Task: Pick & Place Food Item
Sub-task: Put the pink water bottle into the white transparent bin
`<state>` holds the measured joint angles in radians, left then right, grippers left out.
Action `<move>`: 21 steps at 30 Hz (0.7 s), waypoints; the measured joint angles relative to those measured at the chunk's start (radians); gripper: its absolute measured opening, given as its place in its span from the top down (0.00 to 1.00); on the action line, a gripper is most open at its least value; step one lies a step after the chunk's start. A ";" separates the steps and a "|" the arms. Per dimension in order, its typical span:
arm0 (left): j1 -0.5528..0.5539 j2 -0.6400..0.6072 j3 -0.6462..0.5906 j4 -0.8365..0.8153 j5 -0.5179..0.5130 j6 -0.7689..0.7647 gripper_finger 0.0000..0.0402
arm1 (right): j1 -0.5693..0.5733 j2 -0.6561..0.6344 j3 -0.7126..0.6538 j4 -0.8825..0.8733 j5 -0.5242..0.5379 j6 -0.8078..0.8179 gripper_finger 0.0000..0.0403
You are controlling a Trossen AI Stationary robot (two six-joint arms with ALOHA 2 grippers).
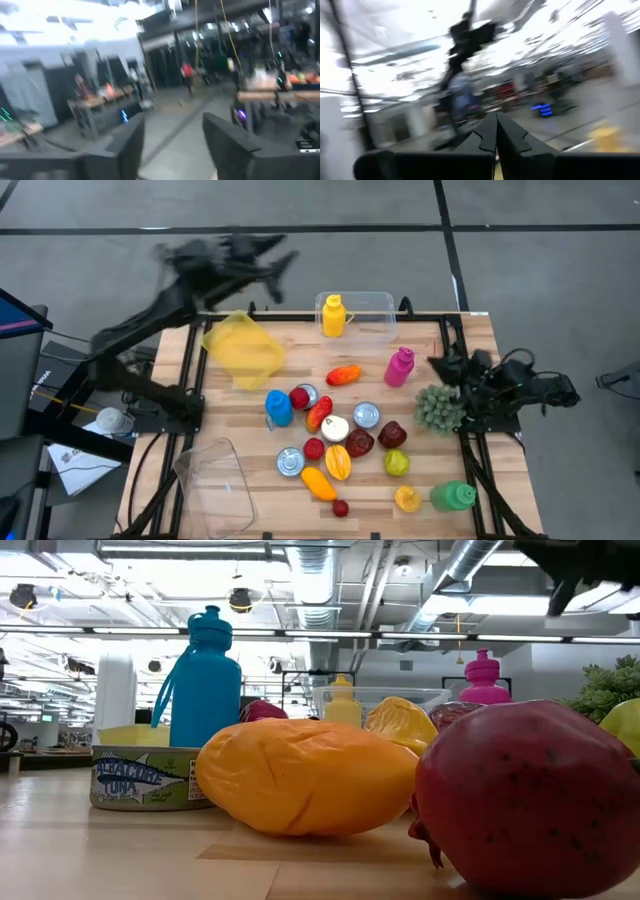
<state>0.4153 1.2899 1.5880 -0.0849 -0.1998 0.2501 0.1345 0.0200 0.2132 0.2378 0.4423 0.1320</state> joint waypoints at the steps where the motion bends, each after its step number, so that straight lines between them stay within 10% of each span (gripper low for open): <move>1: -0.015 -0.048 -0.022 0.003 -0.015 0.014 0.64 | 0.000 0.012 0.047 -0.046 0.042 -0.038 1.00; 6: -0.098 -0.267 -0.201 -0.003 -0.042 0.021 0.96 | 0.000 0.162 0.352 -0.409 0.276 -0.138 1.00; 11: -0.214 -0.450 -0.446 0.038 -0.229 -0.019 0.99 | 0.000 0.399 0.638 -0.762 0.463 -0.133 0.92; 21: -0.405 -0.655 -0.975 0.430 -0.428 -0.112 1.00 | 0.000 0.679 0.896 -1.225 0.421 0.200 0.53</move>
<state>0.0105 0.6349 0.6133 0.3451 -0.6281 0.1376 0.1341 0.6990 1.1090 -0.9872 0.8633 0.3319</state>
